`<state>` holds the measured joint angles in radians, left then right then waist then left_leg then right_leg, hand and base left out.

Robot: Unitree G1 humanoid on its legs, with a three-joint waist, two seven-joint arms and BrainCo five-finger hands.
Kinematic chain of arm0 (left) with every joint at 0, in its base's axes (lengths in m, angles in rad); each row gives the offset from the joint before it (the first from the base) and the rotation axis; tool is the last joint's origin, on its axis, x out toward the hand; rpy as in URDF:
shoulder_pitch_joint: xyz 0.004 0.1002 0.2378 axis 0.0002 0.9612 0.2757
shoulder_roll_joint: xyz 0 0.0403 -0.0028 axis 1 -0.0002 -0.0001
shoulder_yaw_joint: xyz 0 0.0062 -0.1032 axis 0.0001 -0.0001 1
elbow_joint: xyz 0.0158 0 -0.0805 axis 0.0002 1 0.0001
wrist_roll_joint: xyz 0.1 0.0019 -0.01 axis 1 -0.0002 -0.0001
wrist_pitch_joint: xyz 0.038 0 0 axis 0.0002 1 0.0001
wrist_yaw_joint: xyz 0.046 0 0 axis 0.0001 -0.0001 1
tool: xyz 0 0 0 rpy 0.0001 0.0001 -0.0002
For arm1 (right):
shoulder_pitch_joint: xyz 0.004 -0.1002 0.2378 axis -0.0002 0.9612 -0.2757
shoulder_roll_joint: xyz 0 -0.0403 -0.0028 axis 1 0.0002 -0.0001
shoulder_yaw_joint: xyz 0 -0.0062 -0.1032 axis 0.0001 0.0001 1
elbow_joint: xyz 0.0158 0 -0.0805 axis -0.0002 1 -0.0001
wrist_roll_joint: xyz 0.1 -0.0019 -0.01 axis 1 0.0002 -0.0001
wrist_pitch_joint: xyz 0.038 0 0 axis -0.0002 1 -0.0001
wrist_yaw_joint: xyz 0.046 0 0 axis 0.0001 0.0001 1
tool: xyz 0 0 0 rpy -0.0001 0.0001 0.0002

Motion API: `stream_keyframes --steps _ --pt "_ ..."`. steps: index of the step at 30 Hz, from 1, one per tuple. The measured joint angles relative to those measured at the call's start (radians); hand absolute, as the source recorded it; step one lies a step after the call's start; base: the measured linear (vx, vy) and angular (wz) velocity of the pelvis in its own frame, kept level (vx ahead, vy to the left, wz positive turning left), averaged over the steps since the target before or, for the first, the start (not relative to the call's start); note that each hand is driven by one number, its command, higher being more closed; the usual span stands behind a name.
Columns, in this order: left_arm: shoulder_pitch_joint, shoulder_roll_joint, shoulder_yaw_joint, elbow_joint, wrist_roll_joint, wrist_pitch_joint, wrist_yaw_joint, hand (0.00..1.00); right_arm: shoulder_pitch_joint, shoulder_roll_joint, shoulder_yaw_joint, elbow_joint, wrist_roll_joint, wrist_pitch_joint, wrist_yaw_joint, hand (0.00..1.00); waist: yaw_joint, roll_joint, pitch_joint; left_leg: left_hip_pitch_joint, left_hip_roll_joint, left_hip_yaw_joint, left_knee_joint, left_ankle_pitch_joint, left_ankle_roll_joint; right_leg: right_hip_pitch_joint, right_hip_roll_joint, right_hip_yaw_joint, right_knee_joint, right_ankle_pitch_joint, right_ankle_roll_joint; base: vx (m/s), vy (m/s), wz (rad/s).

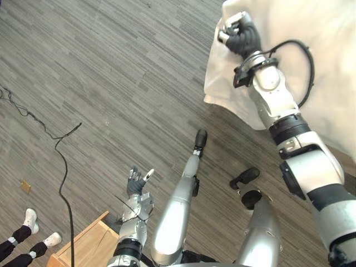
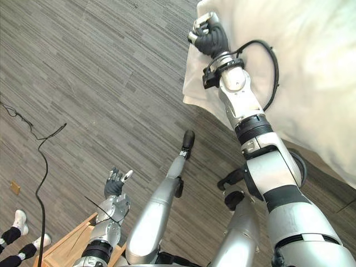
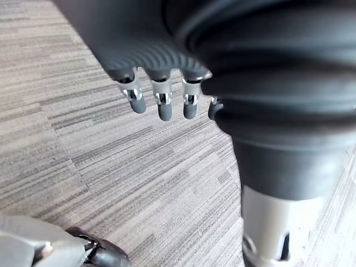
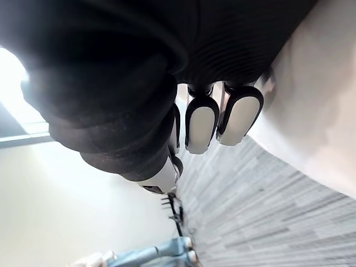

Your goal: Tidy the bed and pick cloth on bed and put in laundry

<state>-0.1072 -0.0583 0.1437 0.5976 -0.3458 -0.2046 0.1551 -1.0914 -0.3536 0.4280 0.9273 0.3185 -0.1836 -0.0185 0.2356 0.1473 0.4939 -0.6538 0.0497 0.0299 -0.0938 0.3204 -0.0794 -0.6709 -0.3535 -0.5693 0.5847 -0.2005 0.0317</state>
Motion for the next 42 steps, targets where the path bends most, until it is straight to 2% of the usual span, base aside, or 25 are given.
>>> stream_keyframes --steps 3,4,5,7,10,11,14,16,18,20,22,25,26,29,31,32,34,35,37,38,40,42 --pt "0.004 -0.003 0.024 0.014 0.004 0.001 0.0 0.0 0.21 0.056 -0.006 0.076 -0.019 0.075 -0.022 1.0 -0.016 -0.015 0.0 0.047 0.001 0.035 0.0 0.0 0.0 0.038 0.005 0.02 -0.022 0.01 0.007 0.04 0.009 -0.17" --pt "0.009 -0.011 0.04 0.031 0.006 0.002 0.001 0.0 0.291 0.072 -0.006 0.075 -0.026 0.09 -0.024 1.0 -0.035 -0.017 0.0 0.071 0.001 0.05 0.0 0.0 0.0 0.066 0.009 0.022 -0.036 0.015 0.011 0.06 0.002 -0.27" --pt "0.016 -0.014 0.069 0.067 0.017 0.005 0.003 0.0 0.405 0.112 -0.006 0.053 -0.043 0.109 -0.024 1.0 -0.075 -0.03 -0.003 0.121 0.007 0.071 0.0 -0.001 -0.001 0.122 0.023 0.027 -0.069 0.027 0.013 0.06 -0.011 -0.34" --pt "0.019 -0.013 0.08 0.101 0.039 0.008 0.002 0.0 0.504 0.143 -0.006 -0.037 -0.049 0.119 -0.021 1.0 -0.095 -0.054 -0.001 0.18 0.023 0.095 0.0 -0.013 -0.015 0.179 0.05 0.046 -0.116 0.045 0.015 0.02 -0.039 -0.54" --pt "0.022 -0.002 0.079 0.162 0.086 0.031 0.0 0.0 0.635 0.192 -0.008 -0.296 -0.04 0.096 0.008 1.0 -0.125 -0.089 -0.019 0.285 0.066 0.114 -0.001 -0.048 -0.02 0.289 0.12 0.076 -0.21 0.078 0.007 -0.02 -0.072 -0.57" --pt "0.029 0.007 0.077 0.198 0.108 0.041 0.0 0.0 0.686 0.211 -0.017 -0.414 -0.027 0.067 0.026 1.0 -0.137 -0.105 -0.056 0.307 0.08 0.116 -0.001 -0.057 -0.021 0.325 0.153 0.078 -0.261 0.09 0.008 -0.04 -0.086 -0.36" --pt "0.07 0.04 0.064 0.251 0.158 0.059 -0.001 0.0 0.771 0.262 -0.06 -0.57 0.053 0.029 0.057 1.0 -0.149 -0.133 -0.125 0.349 0.103 0.129 -0.001 -0.085 -0.03 0.391 0.196 0.088 -0.346 0.109 0.022 0.0 -0.05 -0.26" --pt "0.104 0.066 0.064 0.282 0.175 0.071 -0.001 0.0 0.814 0.288 -0.091 -0.64 0.104 0.026 0.074 1.0 -0.16 -0.15 -0.176 0.391 0.105 0.148 -0.001 -0.104 -0.029 0.441 0.209 0.11 -0.396 0.13 0.024 0.07 -0.038 -0.24" --pt "0.153 0.08 0.07 0.306 0.194 0.082 -0.001 0.0 0.838 0.322 -0.122 -0.692 0.202 0.007 0.092 1.0 -0.167 -0.157 -0.23 0.427 0.102 0.167 -0.001 -0.123 -0.025 0.485 0.215 0.129 -0.448 0.154 0.032 0.11 -0.008 -0.25" --pt "0.178 0.074 0.085 0.324 0.202 0.095 -0.001 0.0 0.833 0.356 -0.187 -0.72 0.327 -0.022 0.094 1.0 -0.169 -0.146 -0.274 0.461 0.088 0.18 -0.001 -0.133 -0.013 0.535 0.214 0.137 -0.502 0.182 0.046 0.15 0.034 -0.11" --pt "0.184 0.072 0.087 0.325 0.201 0.1 0.0 0.0 0.785 0.368 -0.243 -0.72 0.439 -0.042 0.084 1.0 -0.166 -0.132 -0.294 0.48 0.078 0.183 0.0 -0.134 -0.01 0.565 0.211 0.139 -0.535 0.206 0.043 0.12 0.047 -0.03" --pt "0.184 0.065 0.084 0.325 0.201 0.103 0.0 0.0 0.639 0.361 -0.314 -0.694 0.5 -0.058 0.067 1.0 -0.166 -0.113 -0.287 0.478 0.077 0.193 0.0 -0.133 -0.01 0.556 0.211 0.157 -0.537 0.219 0.038 0.02 0.033 -0.15" --pt "0.183 0.054 0.075 0.322 0.201 0.102 0.0 0.0 0.547 0.341 -0.358 -0.653 0.505 -0.074 0.052 1.0 -0.167 -0.094 -0.276 0.476 0.077 0.194 0.0 -0.132 -0.008 0.545 0.208 0.161 -0.524 0.219 0.038 -0.05 0.035 -0.08" --pt "0.18 0.033 0.012 0.296 0.199 0.085 0.0 0.0 0.273 0.223 -0.458 -0.505 0.517 -0.104 -0.001 1.0 -0.164 -0.03 -0.235 0.424 0.072 0.191 0.001 -0.119 0.001 0.455 0.183 0.171 -0.437 0.195 0.038 -0.13 0.042 -0.01" --pt "0.169 0.034 -0.015 0.266 0.185 0.07 0.0 0.0 0.07 0.083 -0.513 -0.372 0.537 -0.127 -0.043 1.0 -0.163 0.023 -0.159 0.368 0.069 0.183 0.0 -0.101 -0.007 0.375 0.169 0.173 -0.379 0.189 0.032 -0.16 0.012 0.05" --pt "0.165 0.036 -0.021 0.259 0.179 0.066 0.0 0.0 0.028 0.045 -0.515 -0.331 0.537 -0.128 -0.051 1.0 -0.163 0.033 -0.138 0.352 0.069 0.181 0.0 -0.095 -0.005 0.357 0.169 0.174 -0.372 0.19 0.031 -0.2 -0.027 0.0" --pt "0.152 0.041 -0.043 0.226 0.16 0.057 -0.001 0.0 -0.078 -0.098 -0.51 -0.171 0.535 -0.121 -0.073 1.0 -0.161 0.069 -0.09 0.281 0.071 0.171 0.0 -0.074 -0.005 0.278 0.168 0.175 -0.35 0.196 0.023 -0.15 -0.036 -0.01" --pt "0.129 0.044 -0.066 0.226 0.149 0.049 -0.002 0.0 -0.117 -0.176 -0.509 -0.058 0.533 -0.113 -0.08 1.0 -0.155 0.09 -0.068 0.247 0.072 0.17 0.0 -0.062 0.004 0.238 0.168 0.177 -0.341 0.208 0.013 -0.09 -0.028 -0.04" --pt "0.098 0.043 -0.1 0.222 0.134 0.039 -0.004 0.0 -0.127 -0.28 -0.51 0.092 0.508 -0.089 -0.078 1.0 -0.13 0.113 -0.055 0.194 0.072 0.176 -0.001 -0.057 0.005 0.175 0.169 0.192 -0.338 0.215 0.016 -0.08 -0.043 -0.19" --pt "0.088 0.042 -0.105 0.217 0.123 0.039 -0.004 0.0 -0.117 -0.3 -0.512 0.065 0.484 -0.104 -0.049 1.0 -0.13 0.119 -0.05 0.174 0.071 0.186 -0.001 -0.055 0.003 0.144 0.166 0.203 -0.324 0.215 0.016 -0.03 -0.048 -0.3" --pt "0.062 0.034 -0.102 0.21 0.119 0.039 -0.004 0.0 -0.115 -0.295 -0.511 0.023 0.422 -0.107 -0.036 1.0 -0.135 0.114 -0.047 0.162 0.066 0.221 -0.001 -0.048 0.011 0.099 0.153 0.233 -0.285 0.208 0.015 0.03 -0.042 -0.23" --pt "0.06 0.019 -0.096 0.18 0.119 0.028 -0.004 0.0 -0.048 -0.269 -0.524 -0.029 0.404 -0.121 -0.036 1.0 -0.143 0.096 -0.048 0.179 0.057 0.233 -0.001 -0.049 0.011 0.096 0.139 0.243 -0.258 0.184 0.02 0.08 -0.034 -0.05"
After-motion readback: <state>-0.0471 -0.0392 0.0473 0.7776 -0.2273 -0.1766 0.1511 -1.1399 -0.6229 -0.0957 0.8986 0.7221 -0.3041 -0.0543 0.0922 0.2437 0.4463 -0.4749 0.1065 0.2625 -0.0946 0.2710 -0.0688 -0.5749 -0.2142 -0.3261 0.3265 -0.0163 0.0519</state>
